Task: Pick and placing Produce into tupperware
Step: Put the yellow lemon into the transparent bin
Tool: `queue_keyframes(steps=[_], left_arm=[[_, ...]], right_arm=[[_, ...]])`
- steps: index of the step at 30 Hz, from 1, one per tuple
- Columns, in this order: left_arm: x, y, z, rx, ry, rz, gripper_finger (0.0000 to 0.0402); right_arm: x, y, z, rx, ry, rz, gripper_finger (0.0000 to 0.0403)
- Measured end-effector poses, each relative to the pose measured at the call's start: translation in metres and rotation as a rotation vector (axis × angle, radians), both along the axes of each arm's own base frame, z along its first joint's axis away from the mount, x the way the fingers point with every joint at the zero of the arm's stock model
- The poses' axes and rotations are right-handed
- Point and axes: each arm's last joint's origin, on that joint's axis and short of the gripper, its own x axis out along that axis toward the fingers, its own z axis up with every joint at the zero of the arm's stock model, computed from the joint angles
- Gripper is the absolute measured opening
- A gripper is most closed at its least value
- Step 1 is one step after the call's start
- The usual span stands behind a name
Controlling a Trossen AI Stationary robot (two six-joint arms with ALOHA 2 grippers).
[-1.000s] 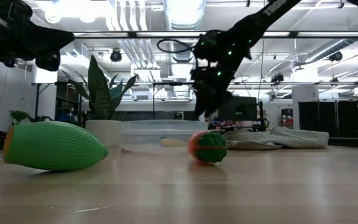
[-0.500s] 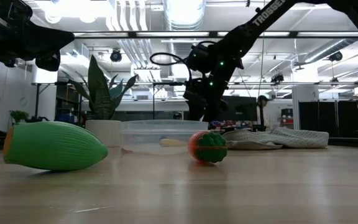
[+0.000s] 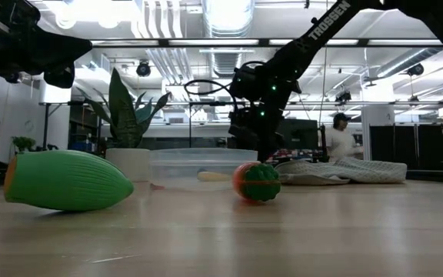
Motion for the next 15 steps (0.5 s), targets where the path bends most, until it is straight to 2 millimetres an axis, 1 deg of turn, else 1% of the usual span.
queue_keyframes(steps=[15], left_arm=[[0.0000,0.0000,0.0000,-0.001,0.000,0.000,0.0000]], right_arm=[[-0.0048,0.0021,-0.0095,0.006,0.019,-0.001,0.0329]])
